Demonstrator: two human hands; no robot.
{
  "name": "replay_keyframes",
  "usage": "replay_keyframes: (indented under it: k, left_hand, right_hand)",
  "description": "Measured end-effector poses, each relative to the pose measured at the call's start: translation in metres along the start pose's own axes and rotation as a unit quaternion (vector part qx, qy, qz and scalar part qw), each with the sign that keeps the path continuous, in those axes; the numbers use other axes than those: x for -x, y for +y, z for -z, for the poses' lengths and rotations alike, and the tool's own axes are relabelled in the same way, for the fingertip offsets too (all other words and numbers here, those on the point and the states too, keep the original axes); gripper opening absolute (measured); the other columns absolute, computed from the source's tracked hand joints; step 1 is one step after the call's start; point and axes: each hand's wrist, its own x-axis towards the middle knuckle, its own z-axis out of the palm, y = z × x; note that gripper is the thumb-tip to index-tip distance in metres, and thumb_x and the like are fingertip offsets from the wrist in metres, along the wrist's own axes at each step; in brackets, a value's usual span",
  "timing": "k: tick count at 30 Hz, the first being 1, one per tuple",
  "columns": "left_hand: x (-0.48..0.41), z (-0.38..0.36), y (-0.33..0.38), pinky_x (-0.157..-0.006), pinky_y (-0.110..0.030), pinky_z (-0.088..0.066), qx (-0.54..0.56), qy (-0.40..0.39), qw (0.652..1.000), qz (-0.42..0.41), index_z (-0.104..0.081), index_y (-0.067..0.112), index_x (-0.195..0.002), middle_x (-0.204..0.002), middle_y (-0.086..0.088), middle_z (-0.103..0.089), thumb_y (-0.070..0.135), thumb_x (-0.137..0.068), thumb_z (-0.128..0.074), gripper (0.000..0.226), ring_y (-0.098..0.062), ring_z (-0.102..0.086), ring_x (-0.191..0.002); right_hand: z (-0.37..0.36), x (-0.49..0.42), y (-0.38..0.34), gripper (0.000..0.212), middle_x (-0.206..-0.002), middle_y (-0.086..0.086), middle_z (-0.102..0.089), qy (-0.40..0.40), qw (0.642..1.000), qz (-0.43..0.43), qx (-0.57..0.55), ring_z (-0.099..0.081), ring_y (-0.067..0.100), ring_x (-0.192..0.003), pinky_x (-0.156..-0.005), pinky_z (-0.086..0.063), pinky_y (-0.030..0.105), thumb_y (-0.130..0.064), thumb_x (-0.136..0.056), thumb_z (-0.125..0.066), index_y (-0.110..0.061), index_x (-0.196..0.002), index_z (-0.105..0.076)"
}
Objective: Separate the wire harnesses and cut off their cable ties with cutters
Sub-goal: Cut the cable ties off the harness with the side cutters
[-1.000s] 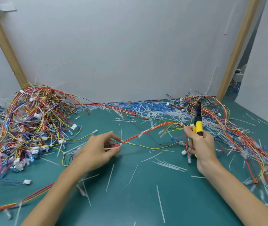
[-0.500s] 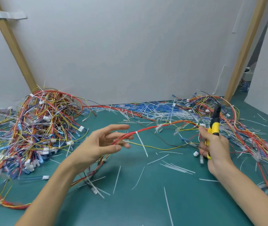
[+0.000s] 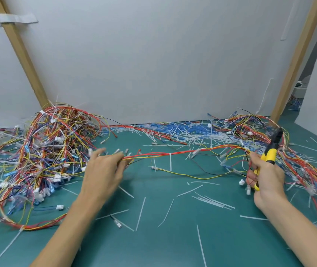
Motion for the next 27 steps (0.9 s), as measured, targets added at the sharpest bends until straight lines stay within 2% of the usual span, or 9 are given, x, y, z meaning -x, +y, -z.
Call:
replay_keyframes:
  k: [5, 8, 10, 12, 15, 18, 21, 23, 27]
  left_hand:
    - [0.002, 0.007, 0.009, -0.053, -0.030, -0.039, 0.253, -0.084, 0.960, 0.090, -0.058, 0.020, -0.079, -0.047, 0.008, -0.048, 0.050, -0.085, -0.049, 0.033, -0.016, -0.043, -0.048]
    - [-0.012, 0.015, 0.012, -0.052, -0.027, -0.035, 0.506, -0.087, 0.838, 0.185, -0.055, 0.010, -0.086, -0.048, 0.008, -0.041, 0.016, -0.084, -0.056, 0.006, -0.012, -0.034, -0.045]
    - [-0.024, 0.023, 0.005, -0.059, -0.031, -0.035, 0.619, -0.109, 0.746, 0.219, -0.055, 0.007, -0.095, -0.052, 0.002, -0.046, -0.010, -0.083, -0.042, 0.025, -0.010, -0.042, -0.045]
    - [-0.024, 0.032, -0.007, -0.066, -0.027, -0.043, 0.581, -0.139, 0.785, 0.163, -0.059, 0.007, -0.110, -0.067, 0.000, -0.058, -0.014, -0.079, -0.044, 0.041, -0.010, -0.055, -0.061]
    - [-0.018, 0.043, -0.017, -0.080, -0.012, -0.049, 0.330, -0.142, 0.932, 0.037, -0.069, 0.023, -0.112, -0.090, 0.013, -0.072, -0.006, -0.090, -0.063, 0.037, -0.004, -0.067, -0.087]
    - [-0.025, 0.049, -0.019, -0.076, -0.014, -0.048, 0.135, -0.076, 0.988, -0.008, -0.072, 0.024, -0.102, -0.085, 0.013, -0.072, 0.005, -0.086, -0.073, 0.025, -0.002, -0.066, -0.084]
    - [-0.044, 0.056, -0.011, -0.078, -0.031, -0.052, 0.086, -0.032, 0.995, -0.037, -0.073, 0.016, -0.100, -0.085, 0.004, -0.072, 0.005, -0.089, -0.071, 0.016, -0.013, -0.066, -0.081]
    - [-0.055, 0.062, 0.002, -0.070, -0.021, -0.050, 0.149, 0.011, 0.989, -0.002, -0.073, 0.016, -0.099, -0.079, 0.002, -0.073, 0.006, -0.092, -0.066, 0.014, -0.006, -0.066, -0.072]
    - [-0.051, 0.071, 0.039, -0.073, -0.015, -0.052, 0.472, -0.062, 0.873, 0.105, -0.071, 0.015, -0.102, -0.073, -0.002, -0.073, 0.006, -0.095, -0.064, 0.013, -0.009, -0.069, -0.067]
  right_hand:
    - [0.002, 0.001, -0.002, 0.020, -0.067, -0.003, -0.045, -0.015, 1.000, -0.004, 0.003, -0.029, 0.005, -0.034, -0.034, -0.025, 0.017, -0.017, -0.094, -0.066, -0.019, -0.079, -0.053]
    - [0.001, 0.000, -0.003, 0.024, -0.066, -0.003, -0.044, -0.009, 1.000, -0.011, 0.004, -0.029, 0.006, -0.035, -0.034, -0.025, 0.017, -0.019, -0.094, -0.066, -0.020, -0.077, -0.049]
    - [0.002, 0.000, -0.004, 0.024, -0.066, -0.003, -0.044, -0.006, 1.000, -0.014, 0.002, -0.028, 0.006, -0.036, -0.034, -0.025, 0.018, -0.020, -0.094, -0.067, -0.019, -0.077, -0.049]
    - [0.002, 0.000, -0.004, 0.019, -0.066, -0.003, -0.044, -0.007, 1.000, -0.017, 0.001, -0.029, 0.006, -0.036, -0.034, -0.025, 0.018, -0.020, -0.094, -0.066, -0.018, -0.081, -0.052]
    - [0.003, -0.001, -0.005, 0.016, -0.066, -0.004, -0.044, -0.007, 1.000, -0.020, -0.001, -0.029, 0.005, -0.036, -0.034, -0.025, 0.018, -0.021, -0.095, -0.066, -0.017, -0.085, -0.054]
    - [0.003, -0.001, -0.007, 0.020, -0.066, -0.002, -0.042, -0.005, 1.000, -0.022, -0.008, -0.027, 0.006, -0.036, -0.035, -0.023, 0.019, -0.019, -0.095, -0.065, -0.017, -0.080, -0.052]
    - [0.002, 0.000, -0.008, 0.022, -0.065, -0.002, -0.041, -0.008, 0.999, -0.029, -0.015, -0.027, 0.007, -0.036, -0.035, -0.023, 0.020, -0.018, -0.095, -0.065, -0.017, -0.078, -0.051]
    - [0.003, 0.000, -0.008, 0.023, -0.065, -0.002, -0.040, -0.013, 0.999, -0.035, -0.035, -0.026, 0.007, -0.035, -0.035, -0.022, 0.019, -0.018, -0.096, -0.062, -0.017, -0.076, -0.052]
    - [0.008, -0.006, -0.012, 0.031, -0.061, -0.005, -0.034, -0.038, 0.992, -0.061, -0.100, -0.023, 0.007, -0.035, -0.040, -0.018, 0.022, -0.020, -0.101, -0.052, -0.020, -0.071, -0.046]
